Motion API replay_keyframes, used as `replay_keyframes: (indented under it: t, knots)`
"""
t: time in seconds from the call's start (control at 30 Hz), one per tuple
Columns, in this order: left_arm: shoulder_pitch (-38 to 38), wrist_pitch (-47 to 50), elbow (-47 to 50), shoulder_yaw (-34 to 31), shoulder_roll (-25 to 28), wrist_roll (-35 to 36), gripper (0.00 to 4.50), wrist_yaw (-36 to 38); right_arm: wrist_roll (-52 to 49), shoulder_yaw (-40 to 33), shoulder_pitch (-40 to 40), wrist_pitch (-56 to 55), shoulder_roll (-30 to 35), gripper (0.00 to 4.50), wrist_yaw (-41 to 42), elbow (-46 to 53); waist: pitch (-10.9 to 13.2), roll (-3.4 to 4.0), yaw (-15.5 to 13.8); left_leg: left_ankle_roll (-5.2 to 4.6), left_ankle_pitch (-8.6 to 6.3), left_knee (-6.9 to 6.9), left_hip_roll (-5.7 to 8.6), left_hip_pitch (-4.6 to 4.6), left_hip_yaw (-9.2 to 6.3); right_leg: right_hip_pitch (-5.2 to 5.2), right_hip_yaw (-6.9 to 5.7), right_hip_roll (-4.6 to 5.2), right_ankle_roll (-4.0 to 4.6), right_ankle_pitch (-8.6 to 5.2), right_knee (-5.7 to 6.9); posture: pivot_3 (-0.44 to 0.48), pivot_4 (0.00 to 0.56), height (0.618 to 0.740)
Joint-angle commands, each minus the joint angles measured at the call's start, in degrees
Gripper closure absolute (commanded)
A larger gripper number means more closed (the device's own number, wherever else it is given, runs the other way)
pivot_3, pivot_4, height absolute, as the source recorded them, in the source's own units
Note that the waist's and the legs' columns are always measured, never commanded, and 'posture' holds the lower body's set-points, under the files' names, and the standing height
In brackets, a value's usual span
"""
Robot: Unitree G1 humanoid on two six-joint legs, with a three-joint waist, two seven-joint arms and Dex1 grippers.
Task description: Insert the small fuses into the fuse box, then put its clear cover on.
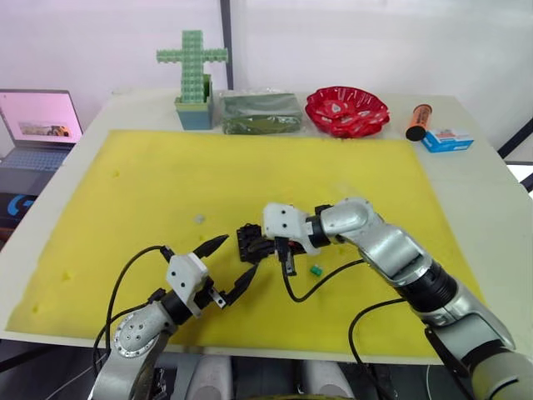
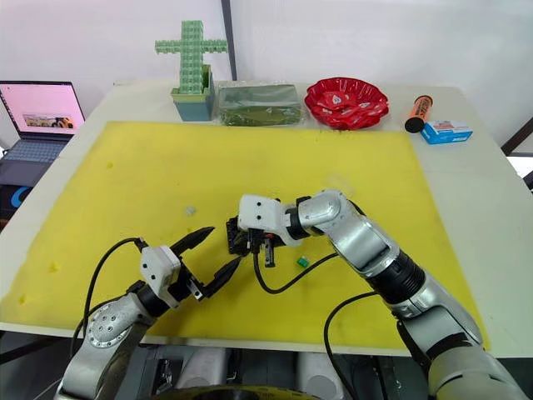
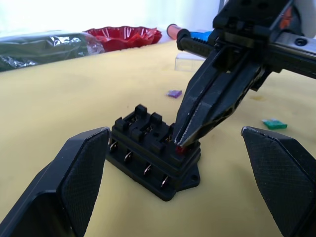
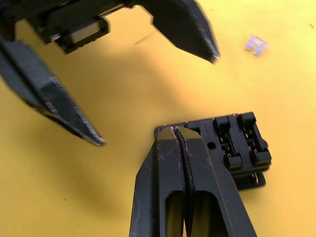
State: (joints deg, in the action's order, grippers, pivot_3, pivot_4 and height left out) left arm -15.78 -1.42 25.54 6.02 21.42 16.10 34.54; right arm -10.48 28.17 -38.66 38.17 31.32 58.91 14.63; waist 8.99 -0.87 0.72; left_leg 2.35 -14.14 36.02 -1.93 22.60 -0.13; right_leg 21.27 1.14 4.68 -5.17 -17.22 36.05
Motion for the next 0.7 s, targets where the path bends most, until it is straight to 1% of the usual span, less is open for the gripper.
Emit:
replay_keyframes:
  t: [0.03, 0.13, 0.2, 0.27, 0.33, 0.43, 0.5, 0.53, 0.6, 0.7]
  knots:
    - [0.7, 1.6, 2.9, -2.3, 2.3, 3.3, 0.00, 1.9, -5.7, -6.9, -1.1, 4.5, -0.7, 4.47, -0.2, 4.9, 0.0, 0.01, 0.0, 0.00, 0.00, -0.02, -0.01, 0.08, 0.00, 0.02, 0.00, 0.00, 0.00, 0.00, 0.00, 0.000, 0.150, 0.740]
    - [1.4, 3.2, 3.4, -4.3, 4.7, 6.1, 0.00, 3.9, -8.4, -10.6, -1.1, 6.3, -0.5, 4.47, -0.9, 7.0, 0.0, 0.01, 0.0, 0.00, 0.00, -0.04, -0.03, 0.45, -0.08, 0.20, -0.04, -0.02, 0.00, 0.00, 0.01, 0.000, 0.150, 0.740]
    - [1.1, 2.7, 2.0, -7.0, 7.8, 8.3, 0.00, 7.9, -11.0, -14.5, 0.2, 7.0, -0.3, 4.47, -1.6, 8.3, 0.0, 0.01, 0.1, 0.00, 0.00, -0.06, -0.03, 0.56, -0.11, 0.29, -0.06, -0.02, 0.00, 0.00, -0.02, 0.000, 0.150, 0.740]
    - [1.1, 3.8, 1.6, -10.4, 11.6, 12.0, 0.00, 12.4, -11.2, -17.5, 2.3, 4.9, 0.5, 4.47, -2.8, 8.6, 0.0, 0.01, 0.1, 0.00, 0.00, -0.09, -0.02, 0.69, -0.10, 0.42, -0.08, -0.02, 0.00, 0.00, -0.04, 0.000, 0.150, 0.740]
    - [1.4, 5.0, 1.4, -13.0, 14.4, 15.0, 0.00, 15.2, -10.5, -19.2, 4.4, 2.2, 1.6, 4.47, -3.5, 8.7, 0.0, 0.03, -0.1, 0.00, 0.00, -0.10, -0.02, 0.73, -0.12, 0.45, -0.12, -0.02, 0.00, 0.00, -0.05, 0.000, 0.150, 0.740]
    - [1.7, 3.3, -5.1, -20.9, 21.0, 16.9, 0.00, 23.0, -10.9, -27.2, 12.2, -3.2, 6.5, 3.93, -2.5, 8.4, 0.0, -0.01, -0.2, 0.00, 0.00, -0.07, 0.04, 0.74, -0.07, 0.41, -0.15, -0.02, 0.01, -0.01, -0.10, 0.000, 0.150, 0.740]
    - [1.9, 2.5, -9.0, -24.8, 23.3, 17.4, 0.00, 25.7, -10.6, -32.0, 17.3, -7.2, 9.5, 3.27, -2.2, 7.7, 0.0, 0.01, -0.1, -0.01, 0.00, -0.06, 0.08, 0.75, -0.02, 0.40, -0.19, -0.05, 0.01, -0.01, -0.17, 0.000, 0.150, 0.740]
    - [1.9, 2.3, -10.1, -25.8, 23.7, 17.5, 0.00, 26.3, -10.5, -33.1, 18.8, -8.6, 10.3, 2.96, -2.2, 7.5, 0.1, 0.05, -0.1, -0.03, -0.02, -0.06, 0.09, 0.75, 0.04, 0.39, -0.16, -0.05, 0.01, -0.01, -0.20, 0.000, 0.150, 0.740]
    - [4.2, 0.6, -14.7, -28.6, 24.5, 16.1, 0.00, 26.1, -10.7, -39.0, 23.8, -11.6, 12.0, 2.31, -2.8, 5.2, 0.1, 0.04, 0.0, -0.06, -0.03, -0.06, 0.11, 0.73, 0.15, 0.38, -0.10, -0.04, 0.01, -0.01, -0.22, 0.000, 0.150, 0.740]
    - [9.8, 1.2, -22.1, -31.1, 26.2, 14.8, 0.00, 24.5, -10.9, -46.9, 30.6, -15.8, 13.1, 1.24, -3.7, 0.6, 0.1, -0.04, -0.2, -0.06, -0.03, 0.00, 0.12, 0.71, 0.17, 0.31, -0.12, -0.21, -0.01, 0.00, -0.19, 0.000, 0.150, 0.740]
